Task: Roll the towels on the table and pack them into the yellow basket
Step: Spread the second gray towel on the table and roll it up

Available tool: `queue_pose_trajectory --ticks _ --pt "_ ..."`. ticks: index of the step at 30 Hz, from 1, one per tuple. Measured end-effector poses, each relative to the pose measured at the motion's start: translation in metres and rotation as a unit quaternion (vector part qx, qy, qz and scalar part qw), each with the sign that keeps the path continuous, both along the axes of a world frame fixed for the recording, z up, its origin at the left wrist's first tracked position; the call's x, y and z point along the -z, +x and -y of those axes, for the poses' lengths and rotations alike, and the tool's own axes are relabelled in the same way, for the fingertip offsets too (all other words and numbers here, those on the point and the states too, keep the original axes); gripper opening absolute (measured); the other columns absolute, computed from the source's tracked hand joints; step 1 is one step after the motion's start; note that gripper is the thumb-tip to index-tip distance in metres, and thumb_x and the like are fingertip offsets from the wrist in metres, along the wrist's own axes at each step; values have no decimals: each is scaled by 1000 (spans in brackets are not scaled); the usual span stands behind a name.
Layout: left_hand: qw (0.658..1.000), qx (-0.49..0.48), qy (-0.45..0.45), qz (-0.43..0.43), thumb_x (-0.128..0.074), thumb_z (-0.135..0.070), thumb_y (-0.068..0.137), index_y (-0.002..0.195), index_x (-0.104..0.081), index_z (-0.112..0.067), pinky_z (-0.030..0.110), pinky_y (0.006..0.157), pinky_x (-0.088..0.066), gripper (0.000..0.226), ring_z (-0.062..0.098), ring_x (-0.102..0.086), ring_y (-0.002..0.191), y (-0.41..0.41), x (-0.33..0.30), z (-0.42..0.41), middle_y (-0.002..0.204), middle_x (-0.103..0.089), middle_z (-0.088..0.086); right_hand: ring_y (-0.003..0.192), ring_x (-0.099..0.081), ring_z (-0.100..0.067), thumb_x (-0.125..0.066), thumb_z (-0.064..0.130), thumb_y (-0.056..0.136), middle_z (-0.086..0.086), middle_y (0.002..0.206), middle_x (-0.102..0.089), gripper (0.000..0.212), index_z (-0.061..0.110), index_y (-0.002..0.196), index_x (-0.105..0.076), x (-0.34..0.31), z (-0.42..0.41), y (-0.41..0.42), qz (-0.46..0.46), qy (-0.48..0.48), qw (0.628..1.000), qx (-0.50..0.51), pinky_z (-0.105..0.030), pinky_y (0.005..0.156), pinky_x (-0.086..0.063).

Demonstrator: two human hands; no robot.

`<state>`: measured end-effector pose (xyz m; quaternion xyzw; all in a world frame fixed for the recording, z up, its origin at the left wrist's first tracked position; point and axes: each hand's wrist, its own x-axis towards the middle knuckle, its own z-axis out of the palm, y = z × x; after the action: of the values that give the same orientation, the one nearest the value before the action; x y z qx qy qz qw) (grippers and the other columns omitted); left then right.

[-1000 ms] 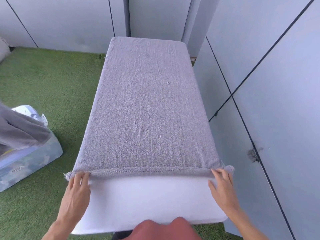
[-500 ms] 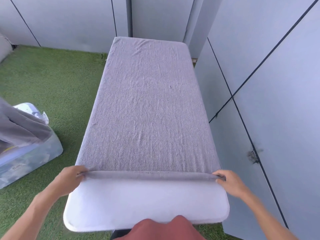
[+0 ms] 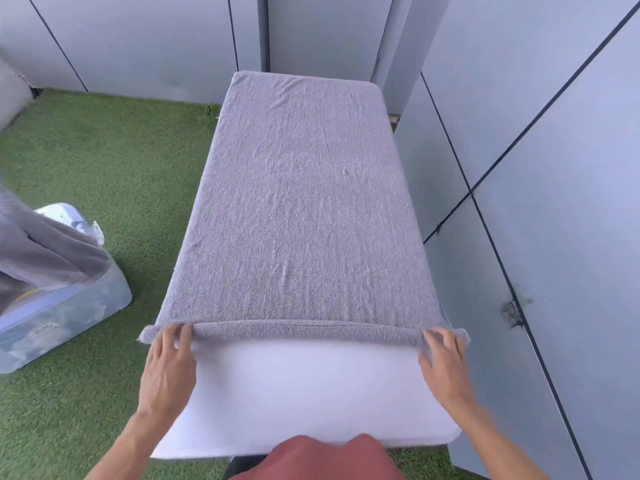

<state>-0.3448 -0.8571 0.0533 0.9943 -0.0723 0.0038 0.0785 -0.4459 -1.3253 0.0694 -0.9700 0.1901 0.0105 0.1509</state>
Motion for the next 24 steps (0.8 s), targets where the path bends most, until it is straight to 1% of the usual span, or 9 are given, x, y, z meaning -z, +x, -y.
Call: queue_pose_trajectory --ticks 3,7,10,13,15,17,20,23,24 --pt "999 -14 -24 -29 -63 10 74 116 -55 -2 53 76 -51 44 41 -51 95 21 -4 -2 112 -50 17 113 -34 -24 -63 -8 80 -12 114 -53 36 -2 116 -63 -7 7 17 -22 24 999 21 -35 104 -30" --pt "997 -7 -35 -66 -57 3 86 100 -58 -8 45 55 -49 18 33 -48 90 25 -7 -16 95 -49 6 109 -46 -30 -56 -8 85 -11 107 -57 31 -1 114 -64 -13 15 13 -57 19 998 -15 -32 98 -32" --pt "992 2 -62 -113 -54 -8 92 110 -63 -11 41 69 -49 20 27 -54 92 25 -10 -32 98 -59 3 110 -47 -25 -49 -2 91 -6 111 -57 33 7 120 -62 -17 25 1 -121 37 991 -51 -32 96 -34" --pt "974 -37 -116 -188 -63 -16 89 120 -46 -19 37 67 -49 36 25 -63 84 38 -25 -41 96 -65 1 108 -55 -23 -52 3 92 -3 108 -61 27 10 114 -64 -33 33 9 -187 95 976 -52 -31 89 -38" --pt "959 -57 -156 -230 -72 -15 82 110 -42 -20 37 66 -47 42 25 -63 78 55 -34 -43 86 -64 -1 100 -59 -20 -59 0 86 0 102 -64 22 13 103 -66 -40 35 23 -171 174 970 4 -27 82 -40" --pt "952 -74 -187 -231 -78 -14 77 94 -52 -19 36 67 -46 32 24 -62 81 71 -39 -43 87 -62 0 95 -63 -24 -65 -5 78 -3 95 -67 27 21 86 -64 -41 33 34 -118 222 965 69 -30 80 -45" --pt "970 -64 -150 -180 -78 -9 75 72 -66 -24 37 71 -41 19 26 -52 83 75 -37 -37 88 -53 5 96 -57 -27 -71 -2 73 -2 94 -57 34 30 75 -61 -27 24 31 -20 139 984 111 -40 89 -46" --pt "991 -40 -100 -83 -70 -1 78 78 -70 -16 41 72 -43 15 28 -44 83 56 -31 -27 85 -53 5 94 -43 -23 -73 10 78 0 95 -54 14 21 87 -71 -23 6 12 32 -59 996 60 -39 84 -43" --pt "995 -25 -83 -50 -68 1 79 83 -69 -12 44 70 -46 14 29 -45 82 46 -28 -24 86 -55 6 94 -42 -23 -73 10 79 -1 96 -55 16 17 93 -72 -22 0 6 41 -79 995 47 -40 84 -43"
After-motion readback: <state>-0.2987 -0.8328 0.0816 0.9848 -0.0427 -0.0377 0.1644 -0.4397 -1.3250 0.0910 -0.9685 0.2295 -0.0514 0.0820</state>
